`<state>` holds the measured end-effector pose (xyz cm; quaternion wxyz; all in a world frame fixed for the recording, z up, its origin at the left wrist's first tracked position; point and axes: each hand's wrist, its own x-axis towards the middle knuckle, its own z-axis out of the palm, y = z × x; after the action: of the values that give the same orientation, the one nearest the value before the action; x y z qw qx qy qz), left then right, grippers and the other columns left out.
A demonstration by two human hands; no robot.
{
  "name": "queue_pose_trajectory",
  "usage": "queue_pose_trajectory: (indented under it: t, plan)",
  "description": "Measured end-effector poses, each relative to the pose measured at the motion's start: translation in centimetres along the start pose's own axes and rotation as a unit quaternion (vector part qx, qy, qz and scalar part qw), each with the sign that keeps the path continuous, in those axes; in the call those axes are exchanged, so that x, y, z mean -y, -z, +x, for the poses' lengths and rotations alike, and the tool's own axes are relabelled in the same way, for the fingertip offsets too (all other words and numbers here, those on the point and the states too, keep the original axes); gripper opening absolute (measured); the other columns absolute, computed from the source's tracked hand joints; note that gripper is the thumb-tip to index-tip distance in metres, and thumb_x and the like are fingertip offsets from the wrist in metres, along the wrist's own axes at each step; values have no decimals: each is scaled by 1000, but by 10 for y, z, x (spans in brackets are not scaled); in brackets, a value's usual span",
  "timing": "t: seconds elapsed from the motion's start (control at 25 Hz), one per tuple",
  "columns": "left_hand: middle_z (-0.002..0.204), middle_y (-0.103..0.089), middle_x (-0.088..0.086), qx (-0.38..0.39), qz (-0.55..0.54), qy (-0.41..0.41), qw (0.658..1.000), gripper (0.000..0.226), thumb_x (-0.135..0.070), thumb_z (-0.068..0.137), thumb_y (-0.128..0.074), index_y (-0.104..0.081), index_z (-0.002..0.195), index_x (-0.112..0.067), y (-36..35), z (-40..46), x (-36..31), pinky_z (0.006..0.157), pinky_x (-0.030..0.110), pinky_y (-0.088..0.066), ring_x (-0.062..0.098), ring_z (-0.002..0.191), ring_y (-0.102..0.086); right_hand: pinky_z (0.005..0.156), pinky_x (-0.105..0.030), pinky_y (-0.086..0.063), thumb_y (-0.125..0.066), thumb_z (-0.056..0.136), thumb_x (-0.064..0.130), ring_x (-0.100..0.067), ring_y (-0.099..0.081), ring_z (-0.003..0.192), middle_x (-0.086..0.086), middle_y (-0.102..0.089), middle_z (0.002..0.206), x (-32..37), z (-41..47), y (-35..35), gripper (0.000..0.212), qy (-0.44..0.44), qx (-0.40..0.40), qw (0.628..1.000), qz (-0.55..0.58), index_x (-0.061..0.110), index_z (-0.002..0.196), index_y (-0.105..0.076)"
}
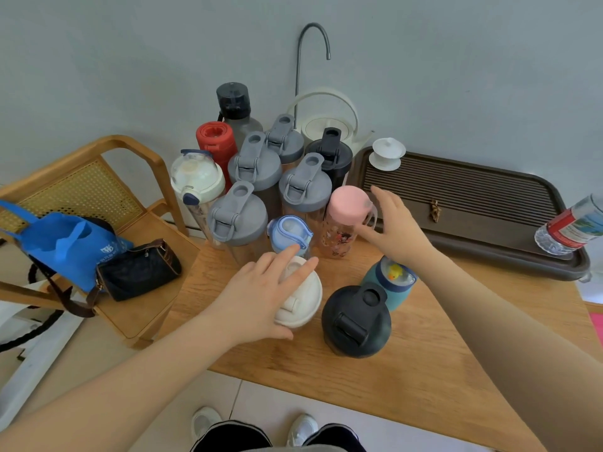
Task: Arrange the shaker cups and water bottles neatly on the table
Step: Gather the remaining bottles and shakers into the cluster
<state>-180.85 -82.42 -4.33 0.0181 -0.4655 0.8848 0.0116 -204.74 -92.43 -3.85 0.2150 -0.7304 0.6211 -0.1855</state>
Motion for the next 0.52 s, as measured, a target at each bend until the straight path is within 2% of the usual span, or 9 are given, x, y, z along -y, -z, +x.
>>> queue_pose_trajectory:
  t: [0.08,0.12,0.2,0.24,0.32,0.36,0.44,0.52]
  plan:
    - [150,-20,9,22,15,-17,999,111,-58,63,-70,5,141,-32,0,5,-1,95,40,-40,29,127,-32,112,-36,-26,-63,82,36,-23,-28,138,-9,-28,151,-17,-27,6,75,-18,20,1000,-5,14,143,-24]
    - [149,-19,9,24,22,-21,999,109,-57,64,-69,4,142,-32,-1,8,-2,95,41,-39,30,127,-30,111,-35,-28,-65,80,38,-21,-30,136,-7,-28,150,-23,-40,8,77,-26,62,998,-10,15,142,-26]
    - [141,-35,13,28,43,-33,998,109,-60,55,-72,-15,142,-27,1,13,-3,85,41,-47,32,118,-42,107,-34,-36,-70,74,41,-19,-36,132,-3,-27,149,-29,-59,11,84,-39,147,987,-58,20,142,-25]
    - [133,-44,14,32,49,-30,998,111,-63,48,-74,-25,140,-24,3,15,-3,77,40,-51,32,110,-49,104,-34,-41,-72,73,40,-19,-39,129,-1,-27,148,-31,-61,12,86,-44,165,981,-94,23,142,-24]
    - [122,-54,14,33,53,-27,998,112,-67,40,-73,-37,134,-19,3,19,-3,67,37,-53,30,100,-55,94,-33,-48,-73,72,35,-20,-46,121,-1,-36,142,-28,-58,14,84,-63,165,972,-153,24,140,-24]
    - [122,-54,14,40,50,-29,998,111,-67,40,-73,-38,134,-19,3,21,-5,68,37,-54,30,100,-55,90,-33,-49,-73,73,34,-21,-50,117,-2,-41,138,-27,-56,13,81,-72,150,972,-168,24,138,-26]
    - [132,-45,15,44,44,-41,997,108,-65,49,-72,-31,138,-19,6,24,-13,77,39,-51,31,110,-49,84,-34,-51,-71,74,34,-22,-53,111,-3,-47,130,-27,-50,11,74,-88,108,975,-172,22,135,-29]
    - [145,-26,14,53,34,-48,997,104,-61,62,-67,-15,143,-22,7,28,-20,91,38,-44,30,123,-34,81,-36,-51,-69,76,35,-25,-54,109,-7,-48,128,-32,-42,9,73,-102,70,977,-174,19,135,-28]
